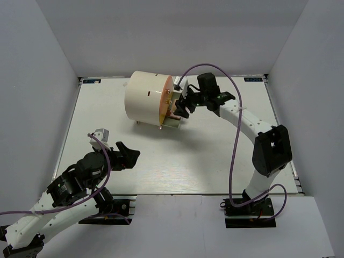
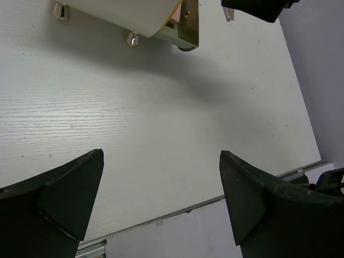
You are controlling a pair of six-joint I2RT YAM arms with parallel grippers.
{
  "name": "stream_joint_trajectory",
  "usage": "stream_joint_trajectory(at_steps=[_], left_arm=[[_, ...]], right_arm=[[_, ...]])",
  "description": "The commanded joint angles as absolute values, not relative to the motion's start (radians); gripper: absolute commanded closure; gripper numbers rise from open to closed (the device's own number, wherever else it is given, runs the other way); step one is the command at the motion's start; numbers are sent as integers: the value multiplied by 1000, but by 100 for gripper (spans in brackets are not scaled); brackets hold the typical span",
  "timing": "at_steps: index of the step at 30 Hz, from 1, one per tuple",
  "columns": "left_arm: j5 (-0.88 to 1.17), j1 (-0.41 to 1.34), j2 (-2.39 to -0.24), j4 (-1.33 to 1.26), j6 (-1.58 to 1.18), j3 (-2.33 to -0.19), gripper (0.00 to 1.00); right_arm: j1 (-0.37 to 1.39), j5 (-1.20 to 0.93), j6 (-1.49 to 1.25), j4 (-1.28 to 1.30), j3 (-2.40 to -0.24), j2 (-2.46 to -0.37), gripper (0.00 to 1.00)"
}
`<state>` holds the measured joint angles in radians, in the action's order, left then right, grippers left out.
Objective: Organize the makeup
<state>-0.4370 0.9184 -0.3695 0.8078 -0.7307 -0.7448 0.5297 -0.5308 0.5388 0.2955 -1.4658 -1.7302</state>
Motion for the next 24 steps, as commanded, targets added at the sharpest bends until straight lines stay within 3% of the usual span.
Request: stream_joint_trajectory(at_steps=[1, 8, 11, 13, 18, 24], left_arm=[[-446, 920, -377, 805, -730, -739, 2], [-451, 920, -383, 807, -730, -741, 2], [-456, 920, -382, 808, -732, -741, 2], [-457, 920, -379, 808, -733, -741, 2], [-463, 920, -379, 807, -733, -741, 2], [-520, 920, -419, 790, -741, -749, 6]], right_arm=[[545, -548, 397, 103, -1499, -1787, 63], [561, -529, 298, -81, -1471, -1864, 52], [561, -528, 279, -109, -1457, -1879, 37], [561, -525, 281, -113, -1447, -1879, 20], [552, -531, 299, -121, -1408, -1848, 18], [549, -537, 295, -100, -1388, -1796, 25]])
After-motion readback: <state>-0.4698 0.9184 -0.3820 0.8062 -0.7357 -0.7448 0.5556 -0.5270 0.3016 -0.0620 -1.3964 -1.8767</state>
